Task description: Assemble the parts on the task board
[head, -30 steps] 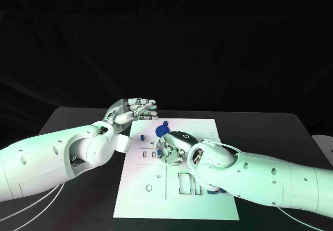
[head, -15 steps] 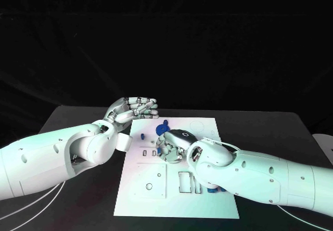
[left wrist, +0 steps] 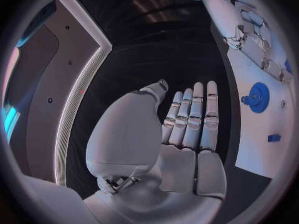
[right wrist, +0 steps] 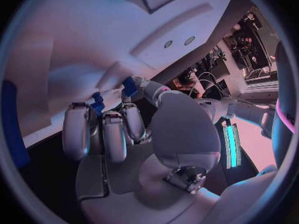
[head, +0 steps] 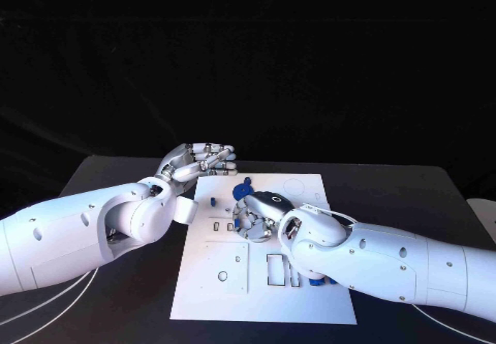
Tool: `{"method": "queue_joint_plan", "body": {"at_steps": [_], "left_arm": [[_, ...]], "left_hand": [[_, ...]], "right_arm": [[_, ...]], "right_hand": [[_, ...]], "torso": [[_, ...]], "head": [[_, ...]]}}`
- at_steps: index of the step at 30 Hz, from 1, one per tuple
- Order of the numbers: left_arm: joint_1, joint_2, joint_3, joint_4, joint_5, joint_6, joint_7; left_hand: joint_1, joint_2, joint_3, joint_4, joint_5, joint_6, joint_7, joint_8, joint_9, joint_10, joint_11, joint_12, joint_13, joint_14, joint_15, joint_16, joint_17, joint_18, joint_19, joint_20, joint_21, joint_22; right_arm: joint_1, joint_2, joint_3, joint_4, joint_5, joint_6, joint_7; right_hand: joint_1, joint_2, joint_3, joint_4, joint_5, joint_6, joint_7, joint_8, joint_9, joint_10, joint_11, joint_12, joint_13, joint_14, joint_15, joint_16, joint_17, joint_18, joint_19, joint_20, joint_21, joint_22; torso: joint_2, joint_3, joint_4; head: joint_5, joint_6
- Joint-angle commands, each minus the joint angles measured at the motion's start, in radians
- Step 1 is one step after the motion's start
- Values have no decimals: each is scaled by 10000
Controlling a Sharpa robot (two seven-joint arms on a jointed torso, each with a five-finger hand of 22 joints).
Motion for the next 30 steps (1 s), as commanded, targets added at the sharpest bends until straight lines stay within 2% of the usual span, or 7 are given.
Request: {"method": "queue_joint_plan", "body": {"at_steps": [1, 18, 30], "left_arm": [[4, 10, 7, 22, 8, 107, 72], [4, -3, 7, -10, 9, 124, 67], [4, -1, 7, -34, 9, 144, 58]], "left_hand": [[42, -2, 85, 2, -54, -40, 265, -37, 17, -26, 27, -51, 8, -50, 43, -54, 10, 130, 1, 33, -65, -14], [23, -6, 113, -5, -56, -41, 269, -38, 20, -26, 31, -52, 8, -56, 47, -66, 24, 131, -5, 36, -70, -16], [23, -6, 113, -5, -56, -41, 269, -38, 20, -26, 31, -52, 8, -56, 47, -66, 24, 131, -5, 36, -70, -16]], "right_arm": [[-63, -4, -57, -53, -51, 402, 7], [-74, -42, -68, -20, -22, 433, 86], [-85, -23, -70, -25, 6, 298, 137]], "right_hand": [[21, -144, -54, 0, 73, -127, 19, -85, -67, -74, 9, -56, 133, 739, 36, -41, 1333, -76, -87, 11, -45, 630], [17, -182, -66, -4, 98, -202, 57, -149, -109, -116, 40, -98, 93, 737, 61, -46, 1325, -71, -99, 32, -73, 615], [-68, -306, -164, 43, 18, -374, 155, -311, -217, -256, 128, -239, -39, 721, 136, -74, 1260, -56, -137, 96, -156, 568]], "torso": [[-2, 2, 2], [0, 5, -2], [0, -3, -10]], "head": [[6, -13], [11, -26], [-8, -24]]}}
